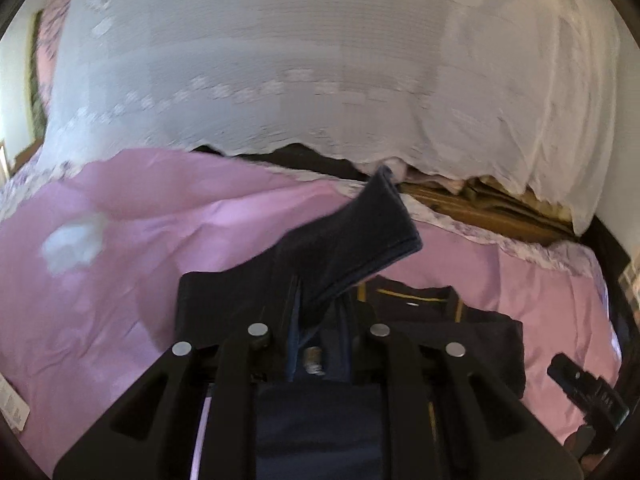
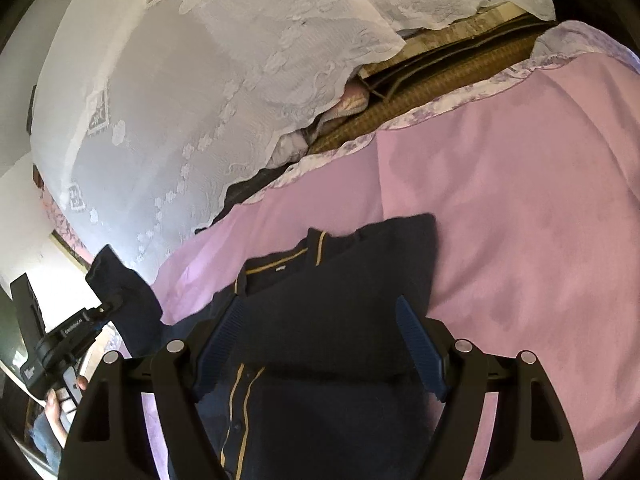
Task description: Fold small clothes
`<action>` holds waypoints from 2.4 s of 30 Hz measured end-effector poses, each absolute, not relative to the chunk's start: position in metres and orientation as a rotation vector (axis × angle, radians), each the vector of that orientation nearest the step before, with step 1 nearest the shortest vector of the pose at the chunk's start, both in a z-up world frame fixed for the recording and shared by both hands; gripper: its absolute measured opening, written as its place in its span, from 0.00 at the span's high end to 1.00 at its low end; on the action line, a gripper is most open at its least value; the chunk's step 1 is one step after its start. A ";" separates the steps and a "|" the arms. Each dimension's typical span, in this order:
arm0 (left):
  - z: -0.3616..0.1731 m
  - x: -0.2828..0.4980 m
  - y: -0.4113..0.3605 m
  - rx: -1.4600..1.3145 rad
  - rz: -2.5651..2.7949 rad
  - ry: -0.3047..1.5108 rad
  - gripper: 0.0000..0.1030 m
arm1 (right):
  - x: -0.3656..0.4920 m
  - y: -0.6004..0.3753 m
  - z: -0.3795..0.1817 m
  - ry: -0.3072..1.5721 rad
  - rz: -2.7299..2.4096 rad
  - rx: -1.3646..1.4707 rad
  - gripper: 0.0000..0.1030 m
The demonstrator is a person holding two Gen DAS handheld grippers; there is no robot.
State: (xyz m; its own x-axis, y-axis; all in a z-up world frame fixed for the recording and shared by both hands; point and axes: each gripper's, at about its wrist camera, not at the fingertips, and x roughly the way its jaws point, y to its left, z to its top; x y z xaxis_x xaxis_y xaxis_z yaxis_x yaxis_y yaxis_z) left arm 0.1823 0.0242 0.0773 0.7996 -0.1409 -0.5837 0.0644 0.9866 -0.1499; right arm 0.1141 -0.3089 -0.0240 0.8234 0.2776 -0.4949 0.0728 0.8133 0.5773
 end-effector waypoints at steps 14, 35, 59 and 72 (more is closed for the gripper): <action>0.014 0.197 -0.034 -0.073 -0.203 0.764 0.89 | 0.122 -0.313 -0.045 0.666 0.234 0.812 0.24; 0.003 0.162 -0.041 0.022 -0.306 0.771 0.13 | 0.129 -0.299 -0.062 0.743 0.385 0.926 0.43; -0.065 0.203 0.093 -0.197 -0.062 0.882 0.04 | 0.185 -0.236 -0.073 0.775 0.229 0.831 0.92; -0.056 0.189 0.093 -0.205 -0.072 0.843 0.04 | 0.182 -0.280 -0.087 0.772 0.079 0.800 0.92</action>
